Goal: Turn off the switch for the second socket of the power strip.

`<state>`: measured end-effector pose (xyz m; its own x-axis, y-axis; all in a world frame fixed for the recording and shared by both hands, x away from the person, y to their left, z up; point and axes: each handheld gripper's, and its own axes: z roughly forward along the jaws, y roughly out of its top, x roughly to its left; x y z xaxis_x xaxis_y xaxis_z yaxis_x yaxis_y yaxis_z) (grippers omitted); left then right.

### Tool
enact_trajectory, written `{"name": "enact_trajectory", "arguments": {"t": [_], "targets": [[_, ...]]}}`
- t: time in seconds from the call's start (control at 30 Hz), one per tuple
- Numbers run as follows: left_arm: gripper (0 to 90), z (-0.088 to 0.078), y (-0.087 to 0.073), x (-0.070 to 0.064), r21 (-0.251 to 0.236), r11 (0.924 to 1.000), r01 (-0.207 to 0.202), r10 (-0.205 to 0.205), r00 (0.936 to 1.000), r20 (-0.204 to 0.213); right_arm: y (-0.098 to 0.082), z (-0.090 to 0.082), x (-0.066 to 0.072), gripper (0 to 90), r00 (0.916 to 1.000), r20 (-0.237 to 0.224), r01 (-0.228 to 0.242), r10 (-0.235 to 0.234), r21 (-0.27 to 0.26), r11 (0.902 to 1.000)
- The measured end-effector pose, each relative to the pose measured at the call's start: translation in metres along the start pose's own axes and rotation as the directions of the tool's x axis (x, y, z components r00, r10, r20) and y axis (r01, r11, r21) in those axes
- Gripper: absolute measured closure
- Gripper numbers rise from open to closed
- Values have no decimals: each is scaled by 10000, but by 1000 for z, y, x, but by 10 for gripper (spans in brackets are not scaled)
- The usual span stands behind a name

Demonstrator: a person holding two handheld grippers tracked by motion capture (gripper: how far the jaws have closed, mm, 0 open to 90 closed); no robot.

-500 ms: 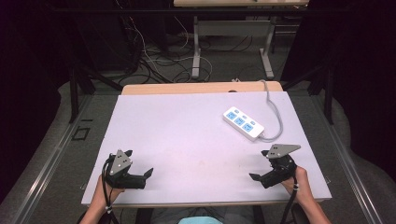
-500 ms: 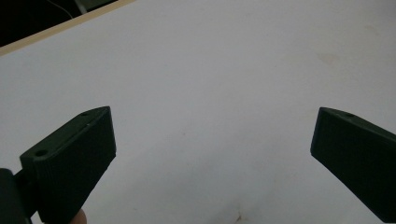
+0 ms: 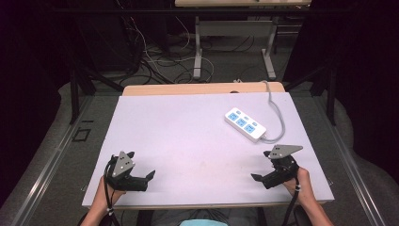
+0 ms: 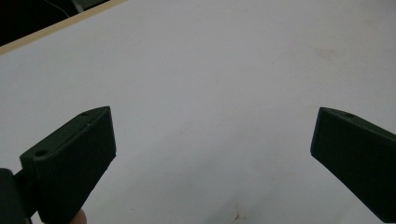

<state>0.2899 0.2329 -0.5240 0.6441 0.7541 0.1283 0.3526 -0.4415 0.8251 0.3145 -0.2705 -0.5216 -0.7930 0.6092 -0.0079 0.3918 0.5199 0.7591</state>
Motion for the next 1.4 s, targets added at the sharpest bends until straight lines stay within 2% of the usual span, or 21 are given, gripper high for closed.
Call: {"name": "enact_trajectory", "arguments": {"t": [0.17, 0.3, 0.4, 0.43, 0.47, 0.63, 0.67, 0.73, 0.9, 1.0, 1.03, 1.1, 1.4], "targets": [[0, -1, 0, 1, -19, 10000, 29, -29, 10000, -24, 3, 2, -1, 17, 9998, -47, 205, -205, 54, 9998], [0, 0, 0, 1, -27, 10000, 26, -26, 10000, 33, 4, 3, 0, 19, 9999, 87, 132, -132, -36, 9999], [0, 0, 0, 1, -3, 10000, -1, 1, 10000, 49, 4, 5, -1, 19, 9999, 5, 123, -123, -34, 9999], [0, 0, 0, 1, -3, 10000, -1, 1, 10000, 41, 5, 4, -2, 19, 9997, 55, 237, -237, 31, 9997], [0, 0, 0, 1, -3, 10000, -1, 1, 10000, 41, 6, 4, -1, 19, 10000, 20, 78, -78, 59, 10000], [0, 0, 0, 2, 14, 10000, 7, -7, 10000, 18, 9, 5, -2, 21, 9999, 22, 151, -151, 23, 9999], [0, 0, 0, 2, 3, 10000, 25, -25, 10000, 15, 10, 6, -3, 21, 9996, 38, 290, -290, 37, 9996], [0, 0, 0, 2, 0, 10000, 20, -20, 10000, 11, 11, 6, -3, 21, 9998, 38, 187, -188, 29, 9998], [0, 1, 0, 2, -47, 10000, 12, -12, 10000, -13, 14, 7, -4, 23, 9995, 201, 263, -262, -53, 9996], [0, 1, 0, 2, -52, 10000, 43, -43, 10000, -20, 15, 7, -5, 23, 9997, 124, 217, -217, -19, 9998], [0, 1, 0, 2, -48, 10000, 46, -46, 10000, -25, 16, 8, -5, 22, 9996, 182, 201, -197, -207, 9996], [0, 1, 0, 2, -62, 10000, 67, -67, 10000, -2, 17, 7, -5, 23, 9997, 166, 193, -193, 4, 9998], [0, 1, 0, 2, 14, 10000, -22, 22, 10000, -10, 24, 9, -7, 22, 9988, 386, 304, -304, 0, 9995]]}}
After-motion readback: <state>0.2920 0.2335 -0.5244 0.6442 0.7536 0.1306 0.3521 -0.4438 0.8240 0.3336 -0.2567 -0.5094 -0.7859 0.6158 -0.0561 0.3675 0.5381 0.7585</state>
